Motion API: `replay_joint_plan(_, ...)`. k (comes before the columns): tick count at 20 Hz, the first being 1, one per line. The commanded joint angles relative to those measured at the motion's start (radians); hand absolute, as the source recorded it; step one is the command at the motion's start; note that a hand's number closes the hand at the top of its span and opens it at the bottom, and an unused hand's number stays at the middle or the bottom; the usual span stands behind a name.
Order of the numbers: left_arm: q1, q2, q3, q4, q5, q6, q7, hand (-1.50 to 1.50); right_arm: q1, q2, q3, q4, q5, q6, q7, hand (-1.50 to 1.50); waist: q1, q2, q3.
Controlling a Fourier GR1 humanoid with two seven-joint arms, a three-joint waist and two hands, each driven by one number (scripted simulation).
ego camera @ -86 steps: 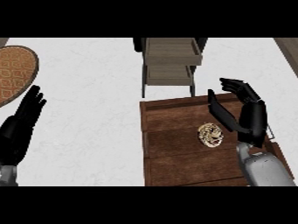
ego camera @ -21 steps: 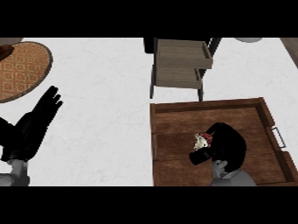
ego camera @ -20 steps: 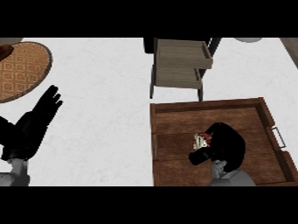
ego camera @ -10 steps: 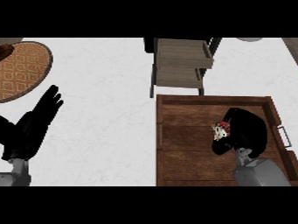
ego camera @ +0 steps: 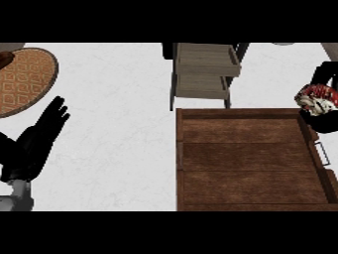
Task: Pick the cupcake from the tray and place it in the tiered basket
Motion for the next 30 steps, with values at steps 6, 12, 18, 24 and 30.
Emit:
replay_joint_plan(6,-0.004,0.01,0.021,0.026,0.001,-0.019,-0.022,0.0,-0.233,-0.215,-0.4,0.197,-0.501,0.226,-0.376,1.5,0.007,0.003,-0.003)
replay_joint_plan(12,-0.016,-0.033,-0.008,0.034,-0.039,-0.013,-0.028,0.0,-0.457,-0.296,-0.349,0.336,-0.572,0.394,-0.281,1.5,0.015,0.002,-0.006)
replay_joint_plan(18,0.028,-0.03,0.008,0.015,-0.041,-0.027,-0.016,0.0,-0.642,-0.193,-0.231,0.309,-0.591,0.397,-0.087,1.5,0.017,0.0,-0.006)
replay_joint_plan(24,0.039,-0.044,-0.01,-0.063,-0.054,-0.024,0.028,0.0,-0.796,-0.064,-0.138,0.32,-0.567,0.334,0.099,1.5,0.02,-0.001,-0.006)
replay_joint_plan(30,-0.046,-0.071,0.009,0.046,-0.089,-0.016,-0.001,0.0,-0.874,0.037,-0.087,0.393,-0.506,0.258,0.142,1.5,0.011,0.002,-0.006)
